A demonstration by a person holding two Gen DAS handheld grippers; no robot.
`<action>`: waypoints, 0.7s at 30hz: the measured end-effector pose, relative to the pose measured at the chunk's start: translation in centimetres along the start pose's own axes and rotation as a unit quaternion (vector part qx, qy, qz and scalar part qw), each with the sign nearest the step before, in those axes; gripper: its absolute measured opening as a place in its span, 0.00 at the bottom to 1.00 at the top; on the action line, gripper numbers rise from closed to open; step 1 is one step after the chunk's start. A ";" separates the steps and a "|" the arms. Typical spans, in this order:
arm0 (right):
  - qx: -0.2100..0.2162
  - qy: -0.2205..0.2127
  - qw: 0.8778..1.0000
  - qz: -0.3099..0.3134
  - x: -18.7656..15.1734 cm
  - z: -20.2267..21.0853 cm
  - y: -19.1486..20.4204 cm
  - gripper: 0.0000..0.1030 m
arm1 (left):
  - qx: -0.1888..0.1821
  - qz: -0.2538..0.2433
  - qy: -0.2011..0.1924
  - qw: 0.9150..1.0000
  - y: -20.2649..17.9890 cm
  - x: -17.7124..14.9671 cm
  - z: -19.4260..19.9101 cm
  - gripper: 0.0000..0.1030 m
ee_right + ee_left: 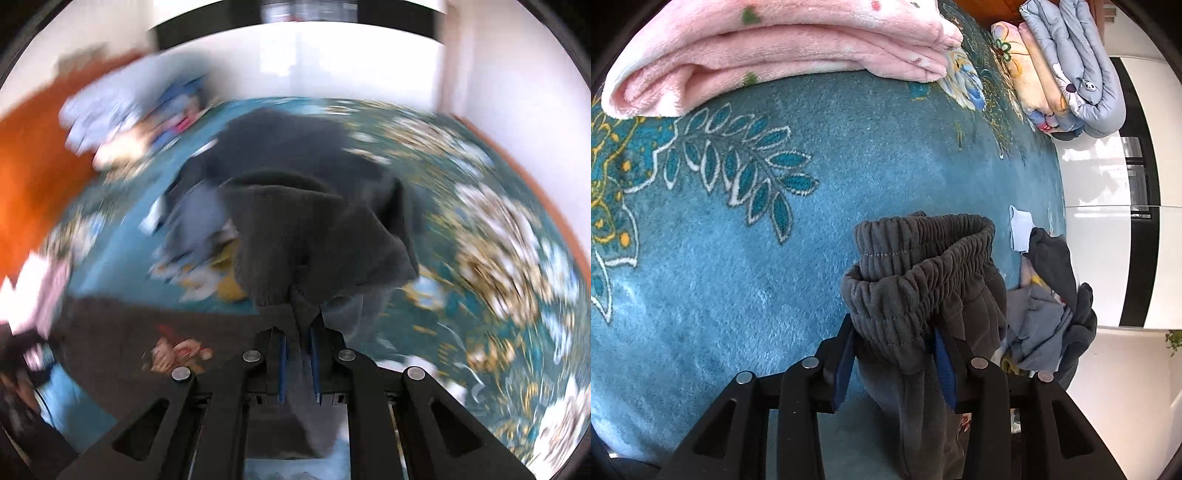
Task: Fold clothes
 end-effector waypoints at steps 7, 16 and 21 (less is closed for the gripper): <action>-0.019 0.068 0.985 0.155 -2.8 -5.5 13.6 0.12 | -0.009 0.006 0.008 1.000 0.3 -0.1 0.4 0.42; 0.035 0.095 0.978 0.182 -4.0 -4.4 14.7 0.26 | -0.013 0.021 0.015 1.000 0.6 0.1 0.0 0.45; 0.094 0.082 0.976 0.178 -3.8 -2.0 14.4 0.61 | -0.014 0.035 0.020 0.999 0.9 0.3 -0.4 0.47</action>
Point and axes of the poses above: each gripper's, at about its wrist camera, not at the fingertips, and z roughly against the way its jaws point, y to its left, x to its top, the point moved 6 cm from there along -z, roughly the way its jaws point, and after that the axes turned 11 degrees about z, right-handed, at the moved point
